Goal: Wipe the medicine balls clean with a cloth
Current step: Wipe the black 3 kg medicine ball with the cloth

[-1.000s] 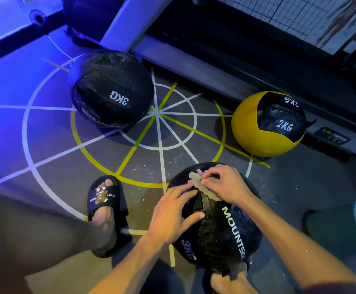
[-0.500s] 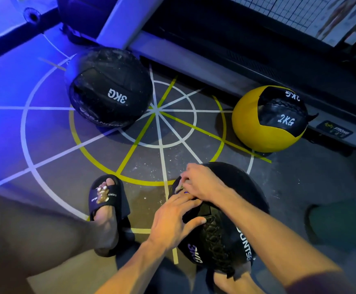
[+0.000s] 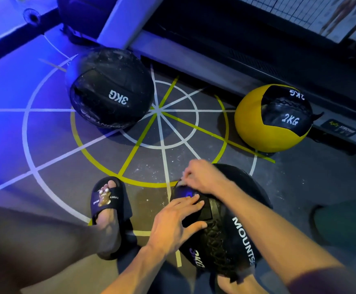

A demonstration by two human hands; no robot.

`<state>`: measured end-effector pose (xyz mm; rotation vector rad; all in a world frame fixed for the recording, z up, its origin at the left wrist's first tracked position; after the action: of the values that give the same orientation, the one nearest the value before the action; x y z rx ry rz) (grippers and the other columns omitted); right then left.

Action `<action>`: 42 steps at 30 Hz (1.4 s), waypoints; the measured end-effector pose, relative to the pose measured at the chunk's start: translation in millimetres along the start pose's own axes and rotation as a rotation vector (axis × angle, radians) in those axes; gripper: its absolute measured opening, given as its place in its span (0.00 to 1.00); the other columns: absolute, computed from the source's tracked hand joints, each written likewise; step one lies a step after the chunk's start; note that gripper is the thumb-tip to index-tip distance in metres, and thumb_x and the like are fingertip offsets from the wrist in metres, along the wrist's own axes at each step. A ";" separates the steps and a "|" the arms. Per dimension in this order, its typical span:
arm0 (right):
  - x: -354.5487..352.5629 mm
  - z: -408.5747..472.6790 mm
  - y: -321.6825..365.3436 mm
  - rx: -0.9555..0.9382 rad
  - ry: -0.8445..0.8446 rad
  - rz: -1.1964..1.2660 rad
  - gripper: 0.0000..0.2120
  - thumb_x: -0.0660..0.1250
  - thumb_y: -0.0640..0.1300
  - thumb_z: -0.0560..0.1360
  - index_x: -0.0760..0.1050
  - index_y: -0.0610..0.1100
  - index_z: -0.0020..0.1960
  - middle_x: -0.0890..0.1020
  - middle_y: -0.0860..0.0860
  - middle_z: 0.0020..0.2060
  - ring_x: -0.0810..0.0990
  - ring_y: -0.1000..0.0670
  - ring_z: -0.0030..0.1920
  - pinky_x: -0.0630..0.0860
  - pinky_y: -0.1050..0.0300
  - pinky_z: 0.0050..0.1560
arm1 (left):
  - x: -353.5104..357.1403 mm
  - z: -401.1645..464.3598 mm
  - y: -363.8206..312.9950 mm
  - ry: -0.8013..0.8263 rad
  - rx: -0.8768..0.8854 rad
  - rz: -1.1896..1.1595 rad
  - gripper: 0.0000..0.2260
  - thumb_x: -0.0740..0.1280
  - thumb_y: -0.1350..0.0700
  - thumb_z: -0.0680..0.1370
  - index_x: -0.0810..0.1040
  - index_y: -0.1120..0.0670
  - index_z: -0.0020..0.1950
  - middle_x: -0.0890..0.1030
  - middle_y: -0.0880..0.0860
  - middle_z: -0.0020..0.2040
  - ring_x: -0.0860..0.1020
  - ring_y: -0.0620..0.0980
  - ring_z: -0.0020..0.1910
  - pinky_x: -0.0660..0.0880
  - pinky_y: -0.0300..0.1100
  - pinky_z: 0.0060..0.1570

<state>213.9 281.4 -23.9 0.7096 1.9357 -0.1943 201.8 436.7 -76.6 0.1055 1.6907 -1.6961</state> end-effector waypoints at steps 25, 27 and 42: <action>-14.0 -87.7 -73.5 0.322 -0.551 0.374 0.06 0.71 0.47 0.78 0.82 0.47 0.52 0.83 0.48 0.51 0.82 0.46 0.51 0.74 0.53 0.54 | -8.0 28.4 -40.2 0.125 0.139 0.191 0.33 0.64 0.22 0.71 0.77 0.38 0.70 0.71 0.38 0.75 0.68 0.44 0.75 0.68 0.46 0.72; -7.9 -83.4 -61.6 0.257 -0.496 0.340 0.07 0.69 0.48 0.79 0.81 0.50 0.56 0.80 0.52 0.51 0.80 0.51 0.50 0.75 0.55 0.54 | -11.8 21.5 -30.7 0.108 0.101 0.150 0.31 0.66 0.23 0.71 0.77 0.37 0.70 0.70 0.35 0.75 0.67 0.42 0.75 0.68 0.44 0.72; -14.8 -93.1 -74.3 0.283 -0.536 0.435 0.07 0.69 0.46 0.79 0.82 0.49 0.57 0.79 0.55 0.50 0.77 0.56 0.49 0.70 0.63 0.50 | -6.1 8.5 -40.2 0.118 0.073 0.166 0.30 0.64 0.25 0.74 0.73 0.35 0.73 0.64 0.32 0.77 0.58 0.36 0.79 0.60 0.37 0.74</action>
<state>105.1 255.3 19.7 1.1181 1.2236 -0.3510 188.5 426.5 -38.7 0.3767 1.6560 -1.6539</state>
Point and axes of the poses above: each hand's wrist, its own z-axis towards the middle knuckle, its own x-axis out of the palm, y = z × x, the point moved 6 cm from there along z, towards the middle knuckle
